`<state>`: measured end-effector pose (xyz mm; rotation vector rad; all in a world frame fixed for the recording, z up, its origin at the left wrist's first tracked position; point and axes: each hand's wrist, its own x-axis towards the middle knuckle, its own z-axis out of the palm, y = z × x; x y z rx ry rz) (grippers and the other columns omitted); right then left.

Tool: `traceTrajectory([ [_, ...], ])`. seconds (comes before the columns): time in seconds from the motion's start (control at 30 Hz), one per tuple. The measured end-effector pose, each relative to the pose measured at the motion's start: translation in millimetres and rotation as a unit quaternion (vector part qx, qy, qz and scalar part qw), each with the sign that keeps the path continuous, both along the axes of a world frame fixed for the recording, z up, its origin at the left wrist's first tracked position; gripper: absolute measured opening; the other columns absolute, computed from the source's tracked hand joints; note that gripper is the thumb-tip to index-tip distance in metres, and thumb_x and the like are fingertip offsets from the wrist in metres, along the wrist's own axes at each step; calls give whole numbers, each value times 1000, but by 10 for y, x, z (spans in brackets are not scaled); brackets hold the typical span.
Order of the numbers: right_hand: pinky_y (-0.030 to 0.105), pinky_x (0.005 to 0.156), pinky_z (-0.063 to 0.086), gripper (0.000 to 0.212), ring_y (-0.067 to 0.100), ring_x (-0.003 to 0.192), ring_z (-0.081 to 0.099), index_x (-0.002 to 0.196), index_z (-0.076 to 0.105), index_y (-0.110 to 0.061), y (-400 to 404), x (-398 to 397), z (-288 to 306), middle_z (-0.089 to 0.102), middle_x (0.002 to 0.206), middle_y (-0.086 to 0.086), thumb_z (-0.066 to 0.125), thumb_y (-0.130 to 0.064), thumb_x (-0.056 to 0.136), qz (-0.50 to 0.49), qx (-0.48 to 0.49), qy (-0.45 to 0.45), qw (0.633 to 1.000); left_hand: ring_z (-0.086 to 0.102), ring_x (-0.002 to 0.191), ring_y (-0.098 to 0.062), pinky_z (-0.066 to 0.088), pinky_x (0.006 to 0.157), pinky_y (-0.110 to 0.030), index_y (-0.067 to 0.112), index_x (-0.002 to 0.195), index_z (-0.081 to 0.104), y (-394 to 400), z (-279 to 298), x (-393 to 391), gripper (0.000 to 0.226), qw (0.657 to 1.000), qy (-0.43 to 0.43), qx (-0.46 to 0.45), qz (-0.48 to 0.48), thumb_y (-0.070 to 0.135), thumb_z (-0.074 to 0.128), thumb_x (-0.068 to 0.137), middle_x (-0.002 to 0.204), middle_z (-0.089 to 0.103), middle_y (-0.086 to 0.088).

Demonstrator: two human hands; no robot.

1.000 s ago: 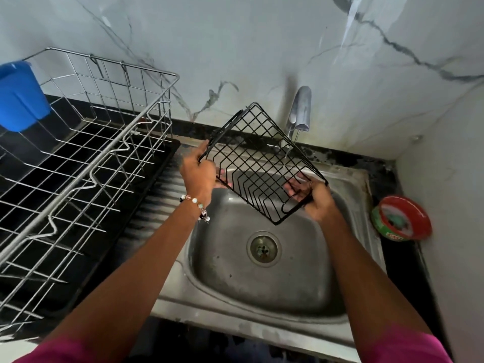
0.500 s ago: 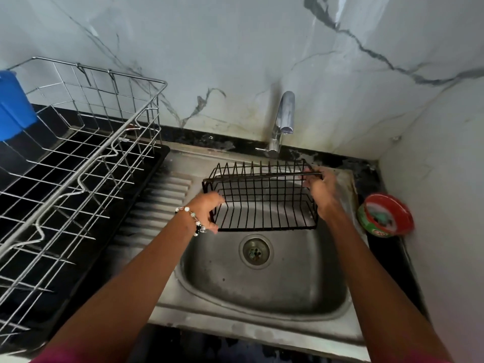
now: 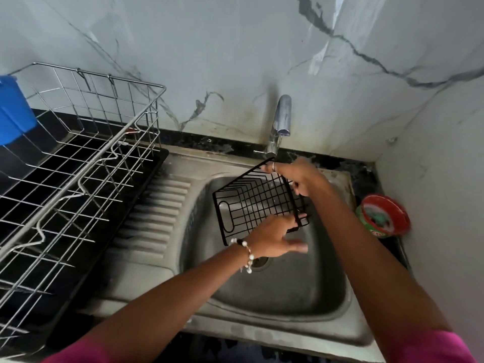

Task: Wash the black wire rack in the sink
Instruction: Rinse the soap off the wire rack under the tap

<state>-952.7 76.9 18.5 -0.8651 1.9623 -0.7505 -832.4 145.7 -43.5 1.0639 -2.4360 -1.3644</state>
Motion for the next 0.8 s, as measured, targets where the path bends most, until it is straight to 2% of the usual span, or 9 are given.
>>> traceTrajectory([
  [0.07,40,94,46,96,32,120,48,142,33,-3,-43,7,75,39,145,17,82,-40,68,-3,21,-32,999,69,92,-19,32,67,4,5,120,66,11,-74,-3,33,994,65,-66,65,19,69,91,108,74,-12],
  [0.13,36,82,52,83,28,108,51,133,46,-8,-110,-36,171,45,134,16,84,-40,66,-14,36,-102,994,71,80,-16,37,65,1,5,112,68,-22,-107,43,19,982,123,-86,119,13,61,96,93,77,-9],
  [0.23,39,75,59,62,32,112,53,123,54,-7,-232,-147,223,45,122,19,82,-29,72,-48,21,-218,975,71,69,-16,57,67,-23,3,107,60,-145,-83,210,16,952,233,32,197,8,45,103,78,72,-8],
  [0.3,37,72,60,36,17,113,51,111,59,2,-294,-202,196,49,116,19,73,-14,81,-48,-7,-243,969,64,56,-8,52,53,-20,4,103,58,-290,-13,331,20,916,299,116,242,9,39,105,72,65,-7],
  [0.37,32,67,60,8,12,81,55,92,63,3,-305,-215,136,55,100,16,62,-3,88,-39,-14,-198,979,56,49,-1,41,45,-13,1,103,59,-439,64,417,26,881,337,177,282,8,35,106,68,59,-7],
  [0.47,31,51,52,9,16,53,54,78,65,1,-302,-242,14,60,74,14,60,2,86,0,-35,-31,999,52,44,2,45,47,-13,1,101,63,-667,103,517,31,871,337,200,296,12,34,107,71,61,-7],
  [0.53,35,63,56,15,21,67,61,76,66,2,-310,-234,-18,66,80,15,56,8,85,15,-94,-6,995,48,43,1,49,50,-18,9,94,67,-804,77,568,32,886,312,196,282,16,38,106,77,69,-1],
  [0.67,33,77,59,20,29,84,68,95,64,8,-256,-191,50,68,91,22,45,13,90,-2,-134,-270,954,59,49,-8,49,56,-24,17,91,70,-987,75,604,34,901,255,193,294,25,40,106,100,73,3],
  [0.8,37,77,59,24,35,91,69,106,59,16,-225,-211,155,67,98,30,41,16,90,50,-84,-334,937,69,57,-13,49,63,-27,16,94,68,-1099,105,511,39,886,243,233,320,30,34,108,98,75,5],
])
